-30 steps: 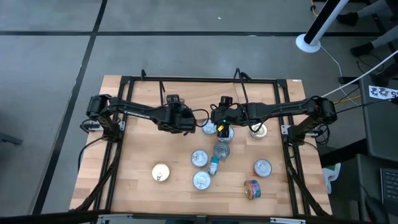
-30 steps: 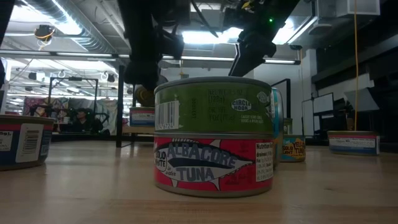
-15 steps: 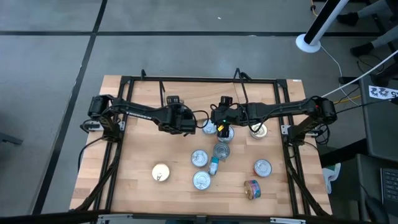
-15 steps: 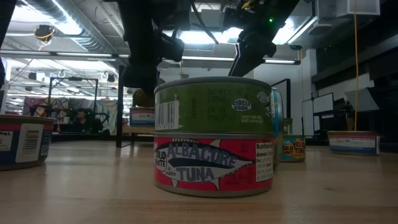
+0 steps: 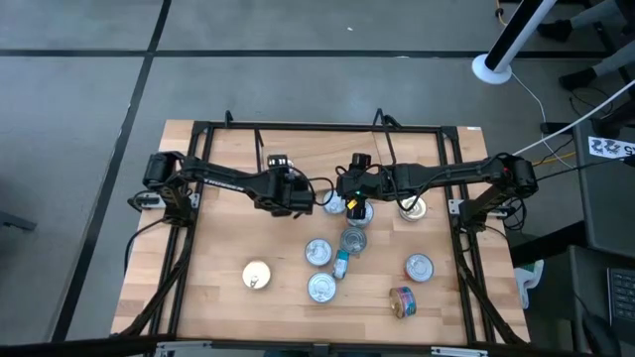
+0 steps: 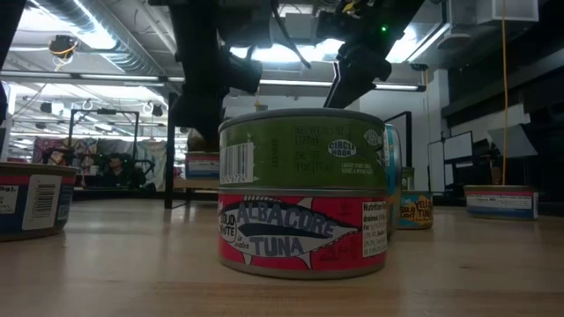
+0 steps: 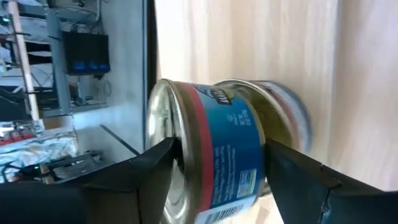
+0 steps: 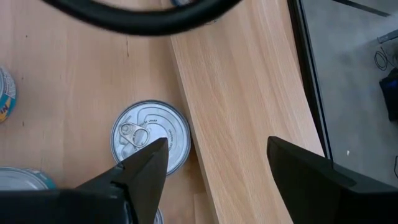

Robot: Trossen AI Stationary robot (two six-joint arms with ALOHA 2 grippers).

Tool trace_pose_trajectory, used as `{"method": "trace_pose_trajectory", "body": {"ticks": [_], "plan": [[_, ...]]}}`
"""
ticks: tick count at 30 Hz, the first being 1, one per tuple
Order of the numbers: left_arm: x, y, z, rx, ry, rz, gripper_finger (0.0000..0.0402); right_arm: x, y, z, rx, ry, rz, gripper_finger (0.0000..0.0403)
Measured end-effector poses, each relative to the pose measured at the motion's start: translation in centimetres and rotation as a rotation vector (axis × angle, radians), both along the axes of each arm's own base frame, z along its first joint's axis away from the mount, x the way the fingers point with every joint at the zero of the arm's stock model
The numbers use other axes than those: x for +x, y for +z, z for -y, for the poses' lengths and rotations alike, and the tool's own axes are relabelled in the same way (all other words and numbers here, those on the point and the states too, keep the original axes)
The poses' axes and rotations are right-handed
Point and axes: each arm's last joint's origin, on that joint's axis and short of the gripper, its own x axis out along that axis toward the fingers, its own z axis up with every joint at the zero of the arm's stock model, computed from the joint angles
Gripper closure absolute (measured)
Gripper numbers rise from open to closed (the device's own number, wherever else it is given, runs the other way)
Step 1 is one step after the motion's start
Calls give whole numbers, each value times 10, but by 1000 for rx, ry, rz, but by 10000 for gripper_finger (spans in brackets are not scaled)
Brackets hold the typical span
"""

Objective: Stack canned seafood by type on shelf
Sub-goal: Stack the blue pink tuna can on top of the other blue tuna can on the shelf, then put the yellow blue tuna can on the shelf

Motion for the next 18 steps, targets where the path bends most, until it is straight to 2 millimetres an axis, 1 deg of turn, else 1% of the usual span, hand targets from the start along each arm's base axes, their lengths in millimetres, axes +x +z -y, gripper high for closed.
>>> {"method": "trace_pose_trajectory", "body": {"ticks": [8, 12, 18], "plan": [[0, -1, 1, -15, 0, -3, 128, 0, 0, 0, 0, 0, 0, 130], [0, 0, 4, -7, -11, -1, 126, 0, 0, 0, 0, 0, 0, 130], [0, 0, 15, -2, -46, -1, 126, 0, 0, 0, -2, 3, -1, 130]]}}
